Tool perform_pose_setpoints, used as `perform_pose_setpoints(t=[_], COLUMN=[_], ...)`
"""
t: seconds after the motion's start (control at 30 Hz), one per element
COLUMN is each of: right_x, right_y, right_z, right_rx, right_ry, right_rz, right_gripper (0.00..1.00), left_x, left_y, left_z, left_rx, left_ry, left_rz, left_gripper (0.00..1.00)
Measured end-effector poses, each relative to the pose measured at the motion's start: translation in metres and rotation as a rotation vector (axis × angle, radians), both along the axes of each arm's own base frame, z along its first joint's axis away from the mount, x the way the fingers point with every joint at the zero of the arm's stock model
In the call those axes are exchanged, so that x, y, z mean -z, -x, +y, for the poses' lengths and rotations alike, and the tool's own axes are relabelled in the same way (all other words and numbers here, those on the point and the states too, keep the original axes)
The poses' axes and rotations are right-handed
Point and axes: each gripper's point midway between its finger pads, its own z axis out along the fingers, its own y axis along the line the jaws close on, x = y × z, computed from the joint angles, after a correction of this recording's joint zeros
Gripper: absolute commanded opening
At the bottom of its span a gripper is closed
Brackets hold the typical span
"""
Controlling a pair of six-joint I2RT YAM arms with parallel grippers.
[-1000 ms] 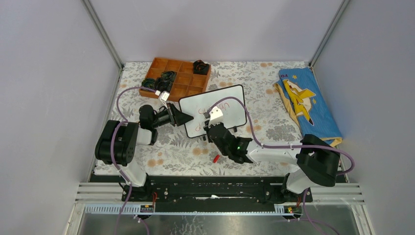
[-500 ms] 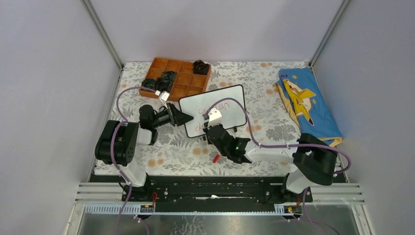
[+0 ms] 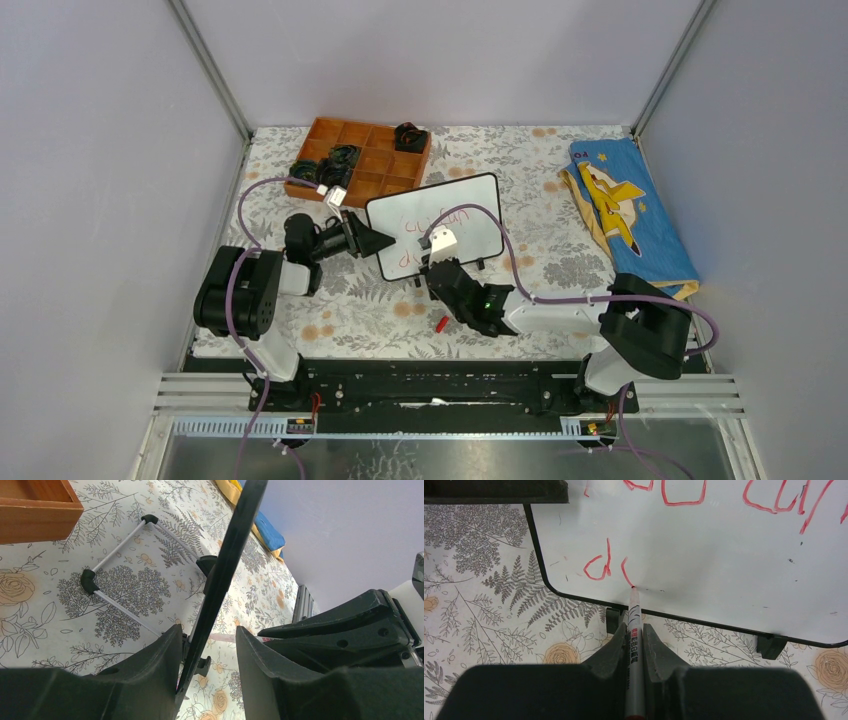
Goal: Write a sentence on the whiteboard
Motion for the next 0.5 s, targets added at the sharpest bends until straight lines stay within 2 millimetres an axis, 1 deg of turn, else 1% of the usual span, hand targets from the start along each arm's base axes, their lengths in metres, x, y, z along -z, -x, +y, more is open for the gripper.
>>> perform_pose_setpoints(t=[0.3, 0.5], right_x=[-0.0001, -0.0077], right_y=[-0.0023, -0.0084], right_z=[-0.0045, -0.0031], right_rx=[0.01, 0.016], right_ry=[0.01, 0.004], right_rz=[0.001, -0.01], right_gripper=[0.0, 0.0], left_x=[0.0, -0.0003], left_y=[-0.001, -0.003], left_z=[-0.0001, 0.0004], left_rx=[0.0, -0.005], left_ry=[-0.001, -0.007], left_rz=[0.004, -0.002], left_gripper=[0.51, 0.51])
